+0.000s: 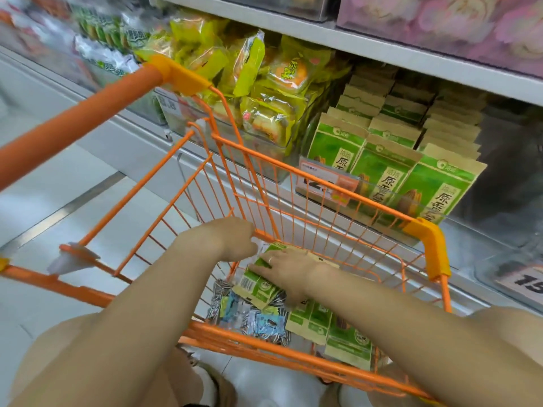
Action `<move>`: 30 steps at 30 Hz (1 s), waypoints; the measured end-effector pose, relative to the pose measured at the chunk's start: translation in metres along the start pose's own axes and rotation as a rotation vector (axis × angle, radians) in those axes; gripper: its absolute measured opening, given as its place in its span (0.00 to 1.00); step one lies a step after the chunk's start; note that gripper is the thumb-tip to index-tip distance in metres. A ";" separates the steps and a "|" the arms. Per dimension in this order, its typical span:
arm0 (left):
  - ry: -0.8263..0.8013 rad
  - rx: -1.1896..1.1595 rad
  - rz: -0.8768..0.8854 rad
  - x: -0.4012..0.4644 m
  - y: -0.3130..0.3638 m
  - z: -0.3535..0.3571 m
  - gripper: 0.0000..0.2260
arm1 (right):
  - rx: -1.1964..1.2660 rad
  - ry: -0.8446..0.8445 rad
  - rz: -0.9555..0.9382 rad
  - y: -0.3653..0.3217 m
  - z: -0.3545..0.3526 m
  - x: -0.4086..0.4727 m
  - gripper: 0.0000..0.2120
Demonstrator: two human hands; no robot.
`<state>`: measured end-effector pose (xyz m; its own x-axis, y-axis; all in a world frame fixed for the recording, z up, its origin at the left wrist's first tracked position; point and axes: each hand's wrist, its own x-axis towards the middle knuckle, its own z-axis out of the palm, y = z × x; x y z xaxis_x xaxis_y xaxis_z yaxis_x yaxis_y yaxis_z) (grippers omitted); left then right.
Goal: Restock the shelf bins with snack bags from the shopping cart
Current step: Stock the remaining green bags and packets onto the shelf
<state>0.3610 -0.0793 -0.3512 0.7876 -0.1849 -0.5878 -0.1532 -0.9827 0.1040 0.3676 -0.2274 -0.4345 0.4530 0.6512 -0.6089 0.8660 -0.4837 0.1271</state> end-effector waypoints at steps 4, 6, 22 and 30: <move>0.012 -0.001 -0.015 0.002 -0.001 -0.003 0.19 | -0.124 0.104 -0.075 -0.005 -0.002 -0.006 0.38; 0.054 0.025 -0.026 0.005 -0.002 -0.001 0.17 | -0.087 0.137 -0.088 -0.004 -0.006 -0.015 0.28; 0.309 -1.228 0.279 -0.025 0.025 -0.026 0.14 | 1.852 0.972 0.313 0.039 -0.038 -0.115 0.11; 0.271 -1.225 0.310 -0.028 0.022 -0.022 0.10 | 2.061 1.256 0.227 0.033 -0.036 -0.124 0.17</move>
<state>0.3484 -0.0962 -0.3144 0.9353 -0.2593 -0.2410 0.1794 -0.2395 0.9542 0.3478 -0.3034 -0.3263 0.9976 0.0486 -0.0497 -0.0593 0.2232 -0.9730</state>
